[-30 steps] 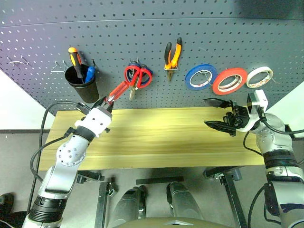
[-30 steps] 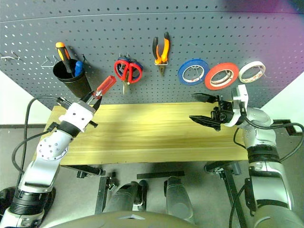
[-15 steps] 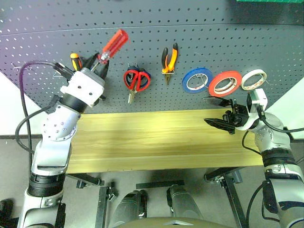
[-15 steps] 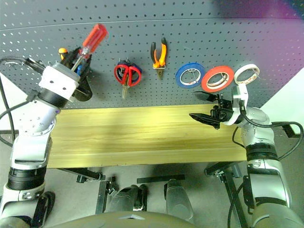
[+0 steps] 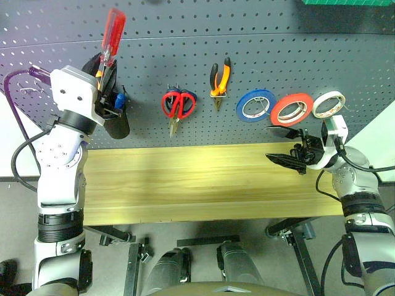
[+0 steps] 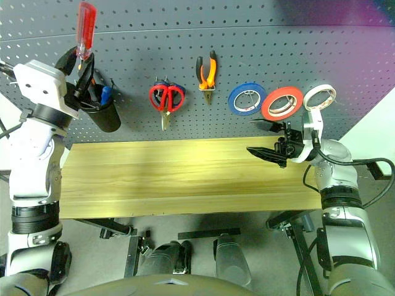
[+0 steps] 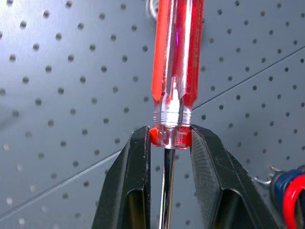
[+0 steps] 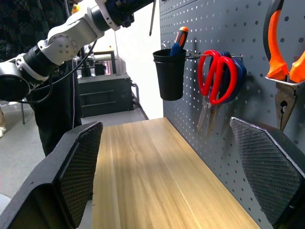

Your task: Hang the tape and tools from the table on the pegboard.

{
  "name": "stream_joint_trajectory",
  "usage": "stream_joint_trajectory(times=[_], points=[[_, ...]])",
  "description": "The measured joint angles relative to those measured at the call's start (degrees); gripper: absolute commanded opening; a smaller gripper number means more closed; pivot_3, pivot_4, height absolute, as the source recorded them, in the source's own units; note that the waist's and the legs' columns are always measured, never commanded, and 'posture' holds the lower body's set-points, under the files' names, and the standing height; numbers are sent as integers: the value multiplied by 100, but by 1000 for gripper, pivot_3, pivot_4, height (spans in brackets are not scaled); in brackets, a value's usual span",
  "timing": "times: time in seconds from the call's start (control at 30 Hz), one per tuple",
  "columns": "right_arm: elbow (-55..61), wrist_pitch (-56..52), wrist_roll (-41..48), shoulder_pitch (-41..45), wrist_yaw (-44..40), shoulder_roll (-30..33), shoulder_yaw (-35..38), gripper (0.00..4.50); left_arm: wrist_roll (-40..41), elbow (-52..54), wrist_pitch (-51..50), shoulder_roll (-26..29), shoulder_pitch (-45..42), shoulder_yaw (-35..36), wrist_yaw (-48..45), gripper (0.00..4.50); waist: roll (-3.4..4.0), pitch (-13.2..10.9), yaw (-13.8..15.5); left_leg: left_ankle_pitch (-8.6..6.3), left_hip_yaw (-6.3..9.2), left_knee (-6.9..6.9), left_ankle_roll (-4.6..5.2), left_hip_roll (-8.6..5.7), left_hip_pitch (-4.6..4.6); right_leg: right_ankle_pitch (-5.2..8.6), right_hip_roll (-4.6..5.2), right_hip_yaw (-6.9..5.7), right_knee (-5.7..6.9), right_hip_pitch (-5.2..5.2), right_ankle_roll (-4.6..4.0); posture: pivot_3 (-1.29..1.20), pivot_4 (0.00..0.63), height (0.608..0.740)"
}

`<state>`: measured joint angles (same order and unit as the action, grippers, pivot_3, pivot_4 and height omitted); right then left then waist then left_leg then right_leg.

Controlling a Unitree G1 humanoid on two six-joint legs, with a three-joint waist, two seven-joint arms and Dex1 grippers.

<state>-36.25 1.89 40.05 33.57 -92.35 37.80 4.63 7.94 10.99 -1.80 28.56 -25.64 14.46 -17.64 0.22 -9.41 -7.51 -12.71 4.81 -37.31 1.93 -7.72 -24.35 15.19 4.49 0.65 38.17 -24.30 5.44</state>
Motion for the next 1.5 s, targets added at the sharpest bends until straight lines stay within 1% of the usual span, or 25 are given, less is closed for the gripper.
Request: stream_joint_trajectory(times=[0.17,0.4,0.53,0.73,0.9,1.03,1.2,1.5], points=[[12,-37,0,-35,0,100,0,4500,128,-604,148,14,-138,225,41,841,0,0,0,0,-1,-1,0,0,0,-1,0,1,0,0,0,-251,118,740],[98,-144,0,-126,0,166,0,4500,117,-1054,353,45,-316,214,82,841,-1,0,0,0,0,-1,1,0,0,-1,0,1,0,1,0,-259,134,740],[165,-202,0,-138,1,175,0,4500,257,-1163,360,-52,-471,215,83,841,0,0,-1,-1,-1,-1,1,0,0,-1,1,2,0,1,0,-260,141,740],[295,-277,6,-224,0,226,2,4500,407,-1672,457,-186,-489,213,15,841,-1,0,-8,-1,0,-1,1,1,0,-1,1,2,0,1,0,-265,155,740],[401,-323,17,-273,0,228,6,4500,604,-2086,628,-308,-686,228,-49,841,-1,-1,-1,-1,0,-1,2,1,0,-1,1,2,0,2,0,-271,159,740],[581,-481,171,-353,0,228,31,4500,640,-2459,725,-400,-722,224,-42,841,-3,-3,-7,-1,0,-1,2,1,0,-1,1,2,0,1,0,-276,163,740],[823,-766,415,-387,0,227,251,4500,634,-2667,887,-399,-839,224,-39,841,-3,-4,-5,-1,-1,-1,2,1,0,-1,1,3,0,2,0,-279,166,740],[1105,-1145,624,-396,0,199,385,4500,613,-3007,1072,-399,-851,214,-38,841,-3,-4,-6,-2,0,0,3,1,-1,-1,2,3,-2,1,0,-282,164,740]])
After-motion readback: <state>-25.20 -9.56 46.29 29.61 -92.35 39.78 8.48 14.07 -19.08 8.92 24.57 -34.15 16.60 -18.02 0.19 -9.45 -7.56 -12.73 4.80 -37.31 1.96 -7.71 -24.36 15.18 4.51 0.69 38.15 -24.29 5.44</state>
